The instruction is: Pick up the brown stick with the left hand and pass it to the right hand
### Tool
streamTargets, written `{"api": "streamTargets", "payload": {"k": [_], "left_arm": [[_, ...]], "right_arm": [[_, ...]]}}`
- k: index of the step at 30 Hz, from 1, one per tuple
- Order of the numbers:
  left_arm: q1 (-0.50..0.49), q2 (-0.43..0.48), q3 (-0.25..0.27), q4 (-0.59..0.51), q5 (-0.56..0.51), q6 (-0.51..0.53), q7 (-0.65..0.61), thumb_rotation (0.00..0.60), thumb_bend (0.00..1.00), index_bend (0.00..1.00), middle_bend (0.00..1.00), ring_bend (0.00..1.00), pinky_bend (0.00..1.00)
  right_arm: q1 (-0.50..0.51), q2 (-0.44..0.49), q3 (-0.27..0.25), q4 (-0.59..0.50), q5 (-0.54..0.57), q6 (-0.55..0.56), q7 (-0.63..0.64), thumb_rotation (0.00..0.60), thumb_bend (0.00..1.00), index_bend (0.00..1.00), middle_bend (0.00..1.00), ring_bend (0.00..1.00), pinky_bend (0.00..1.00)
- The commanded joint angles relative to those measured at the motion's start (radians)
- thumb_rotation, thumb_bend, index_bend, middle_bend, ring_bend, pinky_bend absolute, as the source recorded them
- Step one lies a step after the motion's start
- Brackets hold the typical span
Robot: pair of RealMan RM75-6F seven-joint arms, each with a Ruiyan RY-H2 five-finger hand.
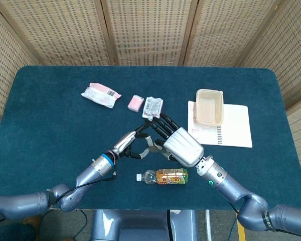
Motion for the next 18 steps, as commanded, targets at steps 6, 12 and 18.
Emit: {"api": "streamTargets", "payload": {"k": [6, 12, 18], "left_arm": [[0.014, 0.032, -0.014, 0.012, -0.023, 0.007, -0.004, 0.600, 0.49, 0.78, 0.00, 0.00, 0.00], [0.032, 0.069, -0.021, 0.031, -0.042, 0.010, -0.008, 0.600, 0.49, 0.78, 0.00, 0.00, 0.00], [0.063, 0.138, -0.017, 0.053, -0.041, 0.014, -0.022, 0.600, 0.50, 0.78, 0.00, 0.00, 0.00]], "right_arm": [[-0.023, 0.022, -0.009, 0.018, -0.014, 0.036, 0.009, 0.600, 0.73, 0.86, 0.09, 0.00, 0.00], [-0.051, 0.056, -0.017, 0.028, -0.021, 0.071, 0.020, 0.600, 0.73, 0.86, 0.09, 0.00, 0.00], [-0.087, 0.098, -0.022, 0.046, -0.016, 0.107, 0.025, 0.600, 0.73, 0.86, 0.09, 0.00, 0.00]]}}
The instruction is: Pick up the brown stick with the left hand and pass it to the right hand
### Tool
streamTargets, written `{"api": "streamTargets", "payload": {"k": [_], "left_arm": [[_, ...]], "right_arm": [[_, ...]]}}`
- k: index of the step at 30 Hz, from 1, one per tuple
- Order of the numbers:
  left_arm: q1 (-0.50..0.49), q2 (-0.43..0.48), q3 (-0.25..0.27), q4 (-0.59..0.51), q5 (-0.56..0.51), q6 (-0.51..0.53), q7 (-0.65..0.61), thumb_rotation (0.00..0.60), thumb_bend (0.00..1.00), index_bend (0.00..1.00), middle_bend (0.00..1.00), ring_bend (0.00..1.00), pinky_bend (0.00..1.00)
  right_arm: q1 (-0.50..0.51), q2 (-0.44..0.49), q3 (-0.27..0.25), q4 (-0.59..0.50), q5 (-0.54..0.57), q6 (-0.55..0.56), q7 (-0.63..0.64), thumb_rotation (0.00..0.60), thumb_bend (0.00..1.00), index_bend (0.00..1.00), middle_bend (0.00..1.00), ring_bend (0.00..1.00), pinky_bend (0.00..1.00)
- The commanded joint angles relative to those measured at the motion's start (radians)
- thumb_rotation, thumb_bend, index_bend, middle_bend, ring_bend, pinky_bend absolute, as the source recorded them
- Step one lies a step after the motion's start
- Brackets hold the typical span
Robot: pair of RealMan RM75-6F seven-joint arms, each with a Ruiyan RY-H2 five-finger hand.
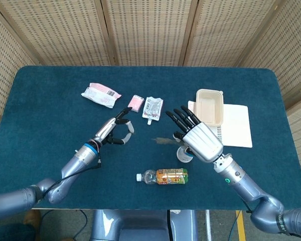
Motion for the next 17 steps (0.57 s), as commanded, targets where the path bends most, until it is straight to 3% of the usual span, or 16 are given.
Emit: {"api": "streamTargets", "payload": {"k": [1, 10, 17], "left_arm": [[0.022, 0.043, 0.004, 0.018, -0.001, 0.002, -0.008, 0.600, 0.50, 0.78, 0.00, 0.00, 0.00], [0.079, 0.176, 0.009, 0.050, -0.005, 0.016, -0.012, 0.600, 0.50, 0.78, 0.00, 0.00, 0.00], [0.105, 0.333, 0.042, 0.026, -0.023, -0.013, 0.116, 0.600, 0.50, 0.79, 0.00, 0.00, 0.00]], "right_arm": [[-0.018, 0.021, -0.002, 0.012, 0.007, 0.015, 0.006, 0.600, 0.73, 0.86, 0.09, 0.00, 0.00], [-0.062, 0.071, -0.004, 0.034, 0.018, 0.056, 0.028, 0.600, 0.73, 0.86, 0.09, 0.00, 0.00], [-0.085, 0.086, -0.008, 0.020, 0.030, 0.069, 0.025, 0.600, 0.73, 0.86, 0.09, 0.00, 0.00]]}}
